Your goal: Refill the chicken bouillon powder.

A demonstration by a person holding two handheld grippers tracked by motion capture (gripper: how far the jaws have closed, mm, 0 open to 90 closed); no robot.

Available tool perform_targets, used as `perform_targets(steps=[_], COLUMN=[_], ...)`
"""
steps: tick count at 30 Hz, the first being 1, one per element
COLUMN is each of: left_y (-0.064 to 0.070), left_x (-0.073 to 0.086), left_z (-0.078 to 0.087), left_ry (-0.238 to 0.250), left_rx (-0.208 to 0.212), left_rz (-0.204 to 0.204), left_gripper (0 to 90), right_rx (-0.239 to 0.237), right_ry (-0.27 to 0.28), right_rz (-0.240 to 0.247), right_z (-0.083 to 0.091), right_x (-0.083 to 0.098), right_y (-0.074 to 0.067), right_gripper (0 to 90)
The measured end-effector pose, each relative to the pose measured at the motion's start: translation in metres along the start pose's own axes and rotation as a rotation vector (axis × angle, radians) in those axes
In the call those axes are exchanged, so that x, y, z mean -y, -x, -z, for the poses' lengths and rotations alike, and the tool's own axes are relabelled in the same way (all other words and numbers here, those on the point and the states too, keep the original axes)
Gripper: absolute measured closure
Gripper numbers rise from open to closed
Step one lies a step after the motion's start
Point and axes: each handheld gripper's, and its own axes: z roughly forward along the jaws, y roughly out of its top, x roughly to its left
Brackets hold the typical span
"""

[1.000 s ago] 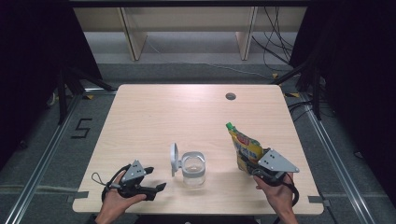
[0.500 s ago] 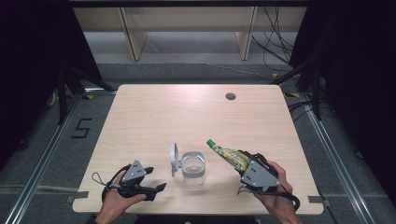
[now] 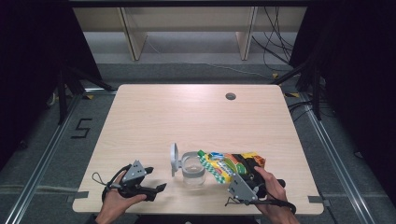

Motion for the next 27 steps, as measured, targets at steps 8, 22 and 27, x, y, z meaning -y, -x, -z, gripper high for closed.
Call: perform_targets(steps=[8,22,27], left_y=[0.001,0.0,0.0], left_x=[-0.001,0.0,0.0], left_z=[0.001,0.001,0.001], left_ry=[-0.028,-0.018,-0.006], left_rx=[-0.01,-0.004,-0.007], left_rz=[0.004,0.002,-0.002], left_gripper=[19.8,19.8,19.8], right_rx=[0.052,0.067,0.078], right_ry=[-0.039,-0.076,-0.09], right_rz=[0.197,0.305,0.371], right_z=[0.001,0.005,0.005], right_x=[-0.004,-0.009,-0.011], right_y=[0.002,-0.003,-0.003], right_gripper=[57.0,57.4,57.4])
